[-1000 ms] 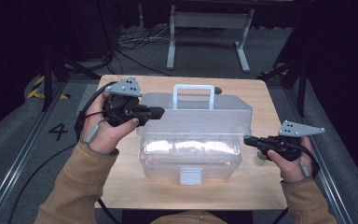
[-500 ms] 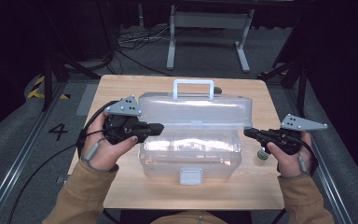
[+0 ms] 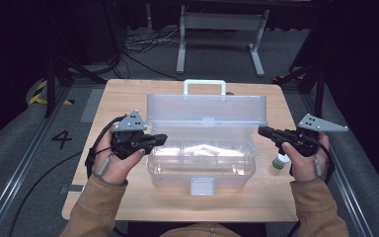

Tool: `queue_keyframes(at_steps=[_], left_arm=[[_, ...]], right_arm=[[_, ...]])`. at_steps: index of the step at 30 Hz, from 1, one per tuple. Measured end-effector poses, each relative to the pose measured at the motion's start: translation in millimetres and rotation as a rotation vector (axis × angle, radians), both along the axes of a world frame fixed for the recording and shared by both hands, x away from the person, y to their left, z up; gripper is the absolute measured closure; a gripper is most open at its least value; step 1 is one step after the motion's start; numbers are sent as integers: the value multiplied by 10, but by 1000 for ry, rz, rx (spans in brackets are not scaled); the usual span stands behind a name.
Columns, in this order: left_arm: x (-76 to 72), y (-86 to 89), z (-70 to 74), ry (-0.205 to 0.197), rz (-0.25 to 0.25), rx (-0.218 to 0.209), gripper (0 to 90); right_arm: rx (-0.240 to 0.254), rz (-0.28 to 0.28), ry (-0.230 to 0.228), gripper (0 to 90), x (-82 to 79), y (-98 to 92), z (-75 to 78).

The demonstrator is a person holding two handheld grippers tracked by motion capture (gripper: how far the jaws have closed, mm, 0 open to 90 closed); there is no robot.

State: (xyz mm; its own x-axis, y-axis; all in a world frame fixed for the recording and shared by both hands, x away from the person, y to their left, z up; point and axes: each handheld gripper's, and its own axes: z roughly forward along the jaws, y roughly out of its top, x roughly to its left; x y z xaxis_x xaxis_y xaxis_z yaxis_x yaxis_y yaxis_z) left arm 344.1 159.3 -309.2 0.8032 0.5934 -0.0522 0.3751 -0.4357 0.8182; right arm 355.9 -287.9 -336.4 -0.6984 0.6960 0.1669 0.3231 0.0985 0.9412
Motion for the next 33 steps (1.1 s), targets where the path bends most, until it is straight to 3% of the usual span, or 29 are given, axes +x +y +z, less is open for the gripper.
queue_keyframes(at_steps=[4, 6, 10, 14, 17, 24, 28, 30, 31, 33], left_arm=[[77, 68, -95, -13, 83, 20, 893], [116, 94, -142, 4, 96, -5, 893], [178, 124, -202, 0, 137, -23, 891], [238, 182, -228, -28, 173, -62, 893], [294, 221, -257, -10, 169, -97, 896], [369, 220, -300, 1, 167, -89, 898], [395, 226, -294, 1, 160, -92, 899], [414, 234, -285, 2, 155, -93, 899], [429, 235, -277, 0, 153, -97, 899], [448, 231, -267, -4, 152, -98, 899]], right_arm=[[7, -9, -3, 900, 2, 9, 1], [5, -16, -9, 900, -1, 16, -1], [8, -12, -11, 900, -11, 9, -15], [12, -8, -14, 900, -20, 11, -27], [7, -7, -16, 900, -32, 14, -32], [1, -7, -6, 900, -76, 14, -29], [-62, -22, 24, 895, -138, 10, -6], [-89, -21, 47, 842, -166, -10, -6], [-80, -33, 47, 822, -182, -26, -8], [-101, -75, 89, 749, -195, -70, -11]])
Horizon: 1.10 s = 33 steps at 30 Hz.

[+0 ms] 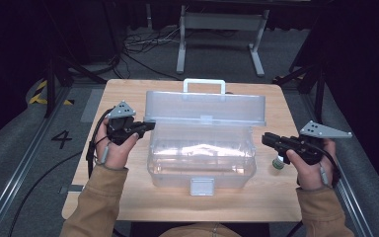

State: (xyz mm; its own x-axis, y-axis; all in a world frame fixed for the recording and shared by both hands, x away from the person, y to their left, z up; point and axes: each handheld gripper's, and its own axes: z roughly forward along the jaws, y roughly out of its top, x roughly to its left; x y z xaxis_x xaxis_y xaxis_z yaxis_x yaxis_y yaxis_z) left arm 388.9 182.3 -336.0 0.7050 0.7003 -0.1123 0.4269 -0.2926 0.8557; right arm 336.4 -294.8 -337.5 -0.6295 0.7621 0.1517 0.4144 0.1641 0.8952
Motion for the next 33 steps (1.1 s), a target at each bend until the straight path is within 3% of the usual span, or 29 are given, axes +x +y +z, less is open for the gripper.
queue_keyframes(at_steps=[2, 4, 7, 17, 21, 23, 25, 28, 31, 32, 33], left_arm=[[19, -6, 9, -4, 1, 1, 899], [41, -12, 17, -9, -1, -3, 899], [67, -27, 25, -18, -2, -4, 899], [122, -45, 55, -26, -10, 10, 899], [141, -40, 61, -25, -14, 2, 899], [155, -40, 71, -28, -15, 5, 899], [165, -41, 77, -30, -16, 8, 899], [177, -46, 89, -39, -15, 21, 899], [184, -53, 96, -40, -12, 27, 899], [189, -53, 95, -39, -12, 20, 899], [193, -52, 94, -40, -14, 17, 898]], right_arm=[[-58, -54, -25, 713, -6, -19, -15], [-90, -88, -15, 682, 0, -38, -46], [-99, -114, -12, 672, 8, -70, -95], [-110, -140, 93, 628, 47, -93, -202], [-112, -161, 104, 604, 55, -100, -205], [-118, -174, 88, 604, 57, -108, -198], [-90, -184, 81, 603, 65, -122, -207], [12, -187, 78, 526, 101, -146, -244], [78, -157, 17, 504, 165, -154, -264], [76, -155, -12, 488, 173, -148, -255], [51, -144, -77, 471, 195, -127, -230]])
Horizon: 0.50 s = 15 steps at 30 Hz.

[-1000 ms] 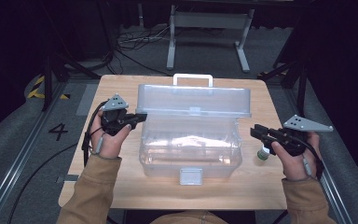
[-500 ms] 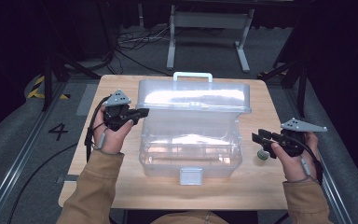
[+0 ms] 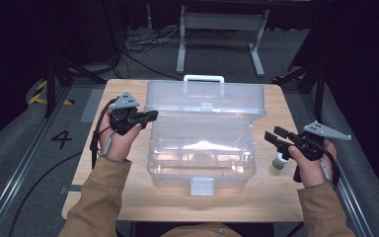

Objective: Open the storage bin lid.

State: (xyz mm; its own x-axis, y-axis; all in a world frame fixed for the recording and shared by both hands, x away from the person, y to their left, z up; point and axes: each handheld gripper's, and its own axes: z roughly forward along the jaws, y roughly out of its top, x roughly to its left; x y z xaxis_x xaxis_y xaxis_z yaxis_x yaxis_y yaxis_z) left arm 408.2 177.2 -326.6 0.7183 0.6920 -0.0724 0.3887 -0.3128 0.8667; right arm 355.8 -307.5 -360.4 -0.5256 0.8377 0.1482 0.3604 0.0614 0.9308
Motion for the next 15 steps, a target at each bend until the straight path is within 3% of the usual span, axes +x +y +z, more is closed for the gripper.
queue_keyframes(at_steps=[2, 3, 7, 9, 12, 15], left_arm=[[7, 1, -1, 2, -2, -4, 899], [12, 2, 0, -1, -3, -4, 899], [24, 0, 3, -5, -8, -4, 898], [28, -6, 6, -4, -7, -6, 898], [28, -13, 11, 0, -5, -4, 898], [35, -8, 11, -1, -7, -7, 898]], right_arm=[[-61, -4, -50, 442, 36, 37, 18], [-85, -23, -52, 440, 56, 73, 23], [-80, -9, -79, 443, 94, 211, 73], [-100, -19, -102, 443, 105, 259, 115], [-131, -41, -133, 463, 143, 323, 183], [-109, -87, -151, 478, 185, 380, 231]])
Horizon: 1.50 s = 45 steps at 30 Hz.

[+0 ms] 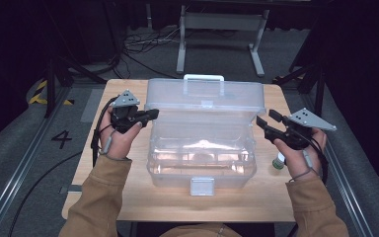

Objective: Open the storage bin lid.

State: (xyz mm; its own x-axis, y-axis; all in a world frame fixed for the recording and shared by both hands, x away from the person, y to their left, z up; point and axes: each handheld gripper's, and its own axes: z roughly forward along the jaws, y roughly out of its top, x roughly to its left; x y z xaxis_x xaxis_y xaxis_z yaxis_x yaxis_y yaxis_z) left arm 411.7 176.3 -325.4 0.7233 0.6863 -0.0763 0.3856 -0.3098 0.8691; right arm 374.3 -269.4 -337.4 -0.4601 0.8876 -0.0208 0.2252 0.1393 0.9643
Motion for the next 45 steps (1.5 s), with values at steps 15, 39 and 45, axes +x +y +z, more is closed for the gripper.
queue_keyframes(at_steps=[15, 39, 45], left_arm=[[-12, -7, 1, 4, -16, 4, 881], [-503, 108, 120, 20, -126, 60, 655], [-715, 36, 94, 70, -236, 136, 624]], right_arm=[[45, -186, -104, 601, 194, 300, 48], [96, -257, -87, 776, 359, 400, 104], [91, -257, -82, 786, 424, 395, 144]])
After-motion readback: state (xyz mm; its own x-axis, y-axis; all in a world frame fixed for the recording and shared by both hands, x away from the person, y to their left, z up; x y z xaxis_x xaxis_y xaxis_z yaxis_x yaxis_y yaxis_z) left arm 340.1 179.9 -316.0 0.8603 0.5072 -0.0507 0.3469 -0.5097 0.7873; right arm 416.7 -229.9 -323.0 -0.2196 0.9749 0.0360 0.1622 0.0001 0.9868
